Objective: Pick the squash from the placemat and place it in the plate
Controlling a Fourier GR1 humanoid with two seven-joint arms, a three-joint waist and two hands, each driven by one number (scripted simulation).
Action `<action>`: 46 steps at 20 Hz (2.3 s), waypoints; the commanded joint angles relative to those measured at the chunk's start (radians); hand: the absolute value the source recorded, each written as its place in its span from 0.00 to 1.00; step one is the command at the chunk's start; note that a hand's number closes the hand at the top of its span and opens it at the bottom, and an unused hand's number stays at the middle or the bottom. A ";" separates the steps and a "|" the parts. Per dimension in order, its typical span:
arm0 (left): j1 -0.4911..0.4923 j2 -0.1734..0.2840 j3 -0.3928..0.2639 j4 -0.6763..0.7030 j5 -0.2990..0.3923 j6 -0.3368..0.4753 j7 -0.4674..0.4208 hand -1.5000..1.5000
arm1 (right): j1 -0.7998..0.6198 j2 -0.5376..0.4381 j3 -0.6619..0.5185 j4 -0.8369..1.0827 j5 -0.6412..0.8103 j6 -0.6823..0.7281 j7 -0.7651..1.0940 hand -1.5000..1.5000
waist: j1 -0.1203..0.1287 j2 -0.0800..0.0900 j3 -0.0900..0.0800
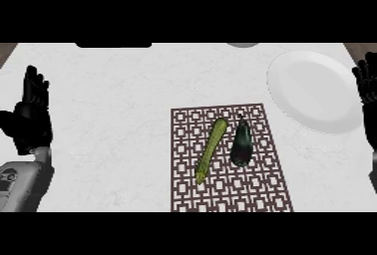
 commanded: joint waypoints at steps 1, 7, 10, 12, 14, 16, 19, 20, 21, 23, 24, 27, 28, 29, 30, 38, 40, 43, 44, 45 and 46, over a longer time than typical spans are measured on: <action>-0.017 -0.021 0.002 0.085 0.002 -0.046 -0.003 0.50 | 0.018 0.017 0.014 -0.081 -0.021 0.047 0.082 1.00 | 0.004 -0.011 0.008; 0.083 -0.059 -0.140 0.083 -0.003 -0.114 0.123 0.50 | -0.077 -0.122 0.231 -0.060 0.277 0.028 0.136 1.00 | 0.016 -0.010 -0.038; 0.106 -0.088 -0.177 0.089 0.002 -0.134 0.151 0.50 | -0.064 -0.171 0.313 -0.049 0.515 -0.086 0.142 1.00 | 0.008 -0.018 -0.011; 0.166 -0.076 -0.197 0.040 0.016 -0.169 0.183 0.50 | 0.051 0.141 0.358 -0.048 0.495 -0.328 0.163 1.00 | 0.023 -0.017 0.009; 0.127 -0.092 -0.191 0.060 0.011 -0.146 0.191 0.50 | 0.108 0.330 0.316 -0.051 0.297 -0.363 0.119 1.00 | 0.004 -0.009 0.015; 0.170 -0.095 -0.200 0.031 0.021 -0.158 0.187 0.50 | 0.139 0.418 0.328 -0.112 0.181 -0.313 -0.015 0.00 | 0.019 -0.014 0.016; 0.170 -0.109 -0.212 0.008 -0.007 -0.131 0.199 0.50 | 0.212 0.404 0.430 -0.028 0.211 -0.179 -0.247 0.00 | 0.016 -0.010 0.010; 0.157 -0.089 -0.204 0.001 -0.010 -0.141 0.232 0.50 | 0.200 0.340 0.425 0.012 0.230 -0.121 -0.247 0.00 | 0.015 -0.010 0.010; 0.142 -0.074 -0.200 -0.033 0.003 -0.159 0.263 0.50 | 0.177 0.300 0.456 0.041 0.304 -0.129 -0.196 0.00 | 0.018 -0.011 0.009; 0.183 -0.082 -0.209 -0.039 -0.010 -0.144 0.251 0.50 | 0.102 0.236 0.472 0.014 0.415 -0.163 -0.049 0.00 | 0.022 -0.013 0.008; 0.219 -0.077 -0.219 -0.087 -0.015 -0.141 0.259 0.50 | 0.095 0.256 0.478 0.070 0.454 -0.195 -0.043 0.00 | 0.028 -0.013 0.008; 0.172 -0.078 -0.198 -0.050 -0.009 -0.145 0.268 0.50 | 0.035 0.164 0.502 -0.006 0.587 -0.193 0.160 0.00 | 0.014 -0.015 0.006; 0.208 -0.097 -0.217 -0.058 -0.021 -0.133 0.238 0.50 | -0.027 0.136 0.495 -0.023 0.602 -0.146 0.261 0.00 | 0.021 -0.016 0.005; 0.216 -0.095 -0.223 -0.083 -0.028 -0.121 0.269 0.50 | -0.009 0.144 0.540 -0.040 0.660 -0.154 0.324 0.00 | 0.019 -0.018 0.005; 0.216 -0.108 -0.244 -0.089 -0.051 -0.107 0.266 0.50 | -0.012 0.094 0.538 -0.093 0.655 -0.089 0.366 0.00 | 0.011 -0.019 0.006; 0.228 -0.105 -0.229 -0.117 -0.036 -0.136 0.284 0.50 | -0.214 0.114 0.560 -0.138 0.587 0.292 0.734 0.00 | 0.024 -0.012 0.007; 0.247 -0.062 -0.206 -0.151 -0.020 -0.170 0.302 0.50 | -0.235 0.124 0.559 -0.108 0.564 0.357 0.762 0.00 | 0.027 -0.012 0.008; 0.225 -0.094 -0.176 -0.074 -0.024 -0.173 0.261 0.50 | -0.243 0.212 0.564 -0.069 0.594 0.390 0.804 0.00 | 0.017 -0.011 0.008; 0.251 -0.095 -0.206 -0.169 -0.047 -0.145 0.318 0.50 | -0.205 0.244 0.629 -0.078 0.646 0.367 0.836 0.00 | 0.019 -0.013 0.008; 0.236 -0.085 -0.153 -0.112 -0.018 -0.191 0.257 0.50 | -0.196 0.188 0.538 -0.058 0.606 0.417 0.757 0.00 | 0.015 -0.011 0.008; 0.268 -0.106 -0.183 -0.124 -0.045 -0.180 0.250 0.50 | -0.212 0.218 0.527 0.021 0.625 0.414 0.720 0.00 | 0.017 -0.011 0.008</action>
